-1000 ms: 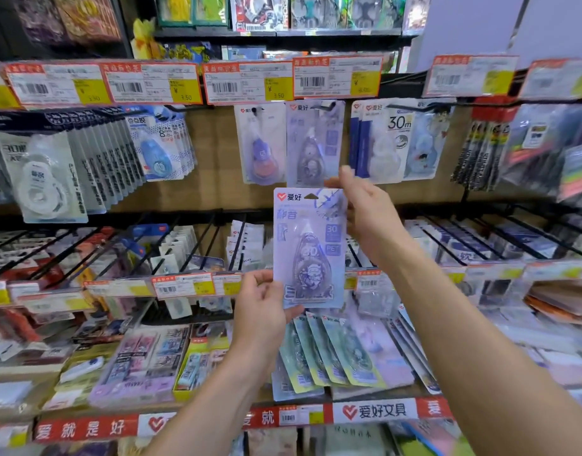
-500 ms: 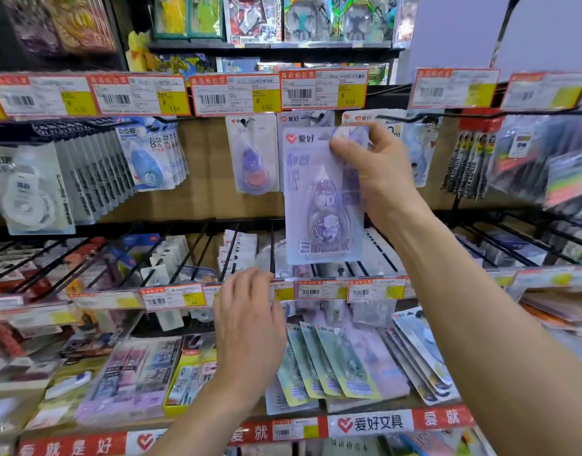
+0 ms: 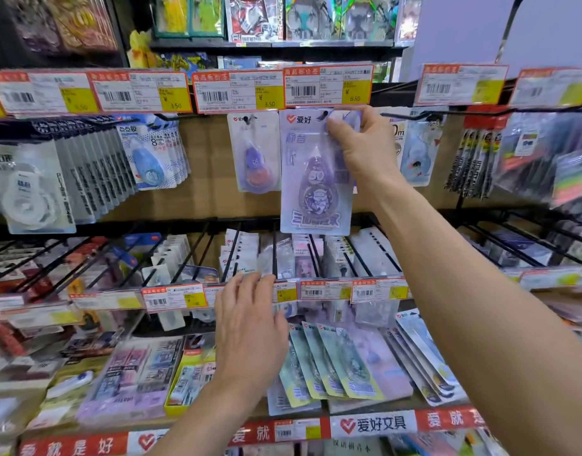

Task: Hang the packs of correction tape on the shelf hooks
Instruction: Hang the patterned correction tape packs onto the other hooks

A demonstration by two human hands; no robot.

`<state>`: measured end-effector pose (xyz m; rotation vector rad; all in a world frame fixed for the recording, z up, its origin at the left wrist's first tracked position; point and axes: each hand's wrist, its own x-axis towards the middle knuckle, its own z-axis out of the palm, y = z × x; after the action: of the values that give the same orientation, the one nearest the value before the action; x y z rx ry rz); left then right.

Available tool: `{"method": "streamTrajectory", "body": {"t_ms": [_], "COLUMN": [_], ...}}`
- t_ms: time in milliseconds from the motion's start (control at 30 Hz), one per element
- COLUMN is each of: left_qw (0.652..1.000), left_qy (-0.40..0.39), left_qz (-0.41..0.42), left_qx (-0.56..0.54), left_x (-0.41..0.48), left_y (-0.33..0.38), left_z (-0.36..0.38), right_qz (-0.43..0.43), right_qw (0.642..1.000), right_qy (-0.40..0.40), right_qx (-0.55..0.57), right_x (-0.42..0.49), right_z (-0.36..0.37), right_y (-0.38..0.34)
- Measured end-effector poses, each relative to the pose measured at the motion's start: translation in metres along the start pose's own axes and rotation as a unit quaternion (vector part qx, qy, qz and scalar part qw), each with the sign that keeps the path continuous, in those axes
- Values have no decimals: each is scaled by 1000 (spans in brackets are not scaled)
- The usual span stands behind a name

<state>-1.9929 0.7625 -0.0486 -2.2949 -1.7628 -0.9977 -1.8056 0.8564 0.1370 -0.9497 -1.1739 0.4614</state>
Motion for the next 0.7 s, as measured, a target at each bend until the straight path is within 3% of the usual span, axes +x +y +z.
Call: {"method": "streamTrajectory", "body": {"t_ms": [200, 500, 700], "left_qw": [1000, 1000, 1000], "left_qy": [0, 3, 11], "left_qz": [-3, -8, -6], "left_qx": [-2, -2, -2], "left_x": [-1, -1, -1], "left_y": [1, -1, -1], "left_z": [0, 3, 5], "right_qz": [4, 81, 83], "right_qw": [988, 975, 970], "right_qy": [85, 89, 101], "right_qx": [-127, -187, -207], "right_x": [31, 56, 62], "right_z": [15, 25, 27], "right_y": [13, 32, 36]}}
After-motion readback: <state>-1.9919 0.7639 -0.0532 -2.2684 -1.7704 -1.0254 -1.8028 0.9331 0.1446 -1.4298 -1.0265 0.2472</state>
